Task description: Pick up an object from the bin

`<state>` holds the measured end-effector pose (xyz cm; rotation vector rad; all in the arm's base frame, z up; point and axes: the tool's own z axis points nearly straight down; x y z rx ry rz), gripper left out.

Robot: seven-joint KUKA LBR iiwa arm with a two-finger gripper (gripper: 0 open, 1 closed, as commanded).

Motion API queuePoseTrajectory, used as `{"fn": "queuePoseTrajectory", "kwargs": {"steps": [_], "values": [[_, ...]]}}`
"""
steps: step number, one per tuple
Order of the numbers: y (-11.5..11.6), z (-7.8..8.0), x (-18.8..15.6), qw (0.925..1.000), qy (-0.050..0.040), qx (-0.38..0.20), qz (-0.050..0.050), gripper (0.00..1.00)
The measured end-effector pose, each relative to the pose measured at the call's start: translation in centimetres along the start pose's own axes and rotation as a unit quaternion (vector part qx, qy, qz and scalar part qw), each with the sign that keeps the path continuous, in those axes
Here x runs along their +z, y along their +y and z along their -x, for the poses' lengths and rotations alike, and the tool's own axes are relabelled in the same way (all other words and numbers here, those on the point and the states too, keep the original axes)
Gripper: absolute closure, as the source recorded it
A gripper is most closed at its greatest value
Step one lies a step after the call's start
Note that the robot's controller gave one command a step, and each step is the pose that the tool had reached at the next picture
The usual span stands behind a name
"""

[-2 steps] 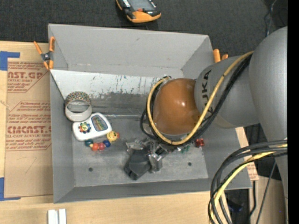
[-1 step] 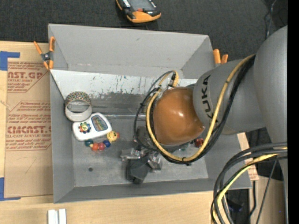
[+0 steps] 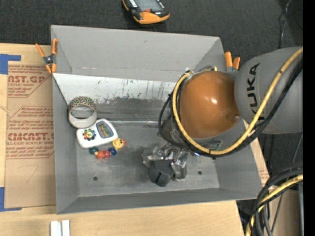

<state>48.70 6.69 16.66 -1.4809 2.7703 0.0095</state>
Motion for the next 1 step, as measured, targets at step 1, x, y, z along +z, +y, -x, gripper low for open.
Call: {"fn": "queuePoseTrajectory", "kwargs": {"steps": [1], "values": [[0.44,2.42,-2.96,0.9965,-0.0084,-0.083,-0.007,1.00]]}}
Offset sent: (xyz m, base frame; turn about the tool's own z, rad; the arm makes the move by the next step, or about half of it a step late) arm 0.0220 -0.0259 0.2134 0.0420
